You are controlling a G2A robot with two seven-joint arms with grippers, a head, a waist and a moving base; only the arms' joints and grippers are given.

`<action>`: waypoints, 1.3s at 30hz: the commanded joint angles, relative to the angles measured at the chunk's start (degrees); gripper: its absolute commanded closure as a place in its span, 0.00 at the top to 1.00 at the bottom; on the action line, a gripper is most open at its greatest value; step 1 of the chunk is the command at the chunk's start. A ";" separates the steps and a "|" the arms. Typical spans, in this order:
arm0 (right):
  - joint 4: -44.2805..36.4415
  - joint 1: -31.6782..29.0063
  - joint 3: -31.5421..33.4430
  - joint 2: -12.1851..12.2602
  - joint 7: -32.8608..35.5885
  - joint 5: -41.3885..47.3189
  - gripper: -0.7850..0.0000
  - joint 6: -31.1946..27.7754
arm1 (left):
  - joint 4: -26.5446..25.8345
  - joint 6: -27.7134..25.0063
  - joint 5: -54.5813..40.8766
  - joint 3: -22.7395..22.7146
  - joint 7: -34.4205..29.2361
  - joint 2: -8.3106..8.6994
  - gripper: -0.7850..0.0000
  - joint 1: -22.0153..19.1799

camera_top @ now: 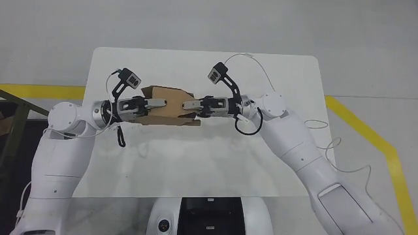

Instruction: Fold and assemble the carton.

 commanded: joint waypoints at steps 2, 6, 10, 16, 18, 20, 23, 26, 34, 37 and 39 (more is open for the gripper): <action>-0.53 -0.36 0.36 0.01 -0.32 0.44 1.00 -0.11 | 0.20 -1.13 0.69 -0.13 0.79 0.06 0.00 0.09; -1.26 -0.95 0.89 0.08 -0.88 0.51 1.00 -0.38 | 0.57 -2.87 2.74 0.14 1.68 0.15 0.00 0.24; -2.52 -1.45 1.47 0.16 -1.61 0.40 1.00 -0.69 | 0.63 -5.79 6.80 0.38 3.47 0.29 0.00 0.41; -5.96 -1.91 1.78 0.29 -2.15 -0.90 1.00 -0.69 | 0.70 -8.15 10.46 1.07 5.59 0.40 0.00 0.64; -7.01 -2.08 1.85 0.32 -2.49 -1.29 1.00 -0.56 | 0.60 -8.63 11.16 1.26 6.09 0.43 0.00 0.75; -8.11 -2.23 1.87 0.32 -2.94 -1.69 1.00 -0.67 | 0.49 -8.76 11.27 1.43 6.37 0.46 0.00 0.87; -9.43 -2.30 1.71 0.19 -4.02 -2.00 1.00 -0.90 | 0.16 -8.94 11.68 1.67 6.64 0.52 0.00 1.03; -9.99 -2.06 1.13 -0.06 -4.87 -2.28 1.00 -1.07 | -0.34 -9.04 11.57 1.95 6.88 0.56 0.00 1.19; -9.97 -0.76 -0.64 -0.58 -8.01 -7.47 1.00 -1.44 | -1.30 -9.16 11.07 2.04 7.01 0.74 0.00 1.71; -10.66 -0.79 -0.87 -0.65 -8.66 -8.31 1.00 -1.44 | -1.37 -9.24 10.75 1.99 7.26 0.80 0.00 1.87; -11.59 -1.13 -0.27 -0.52 -8.82 -8.15 1.00 -1.57 | -1.19 -9.33 10.51 1.78 7.65 0.84 0.00 1.93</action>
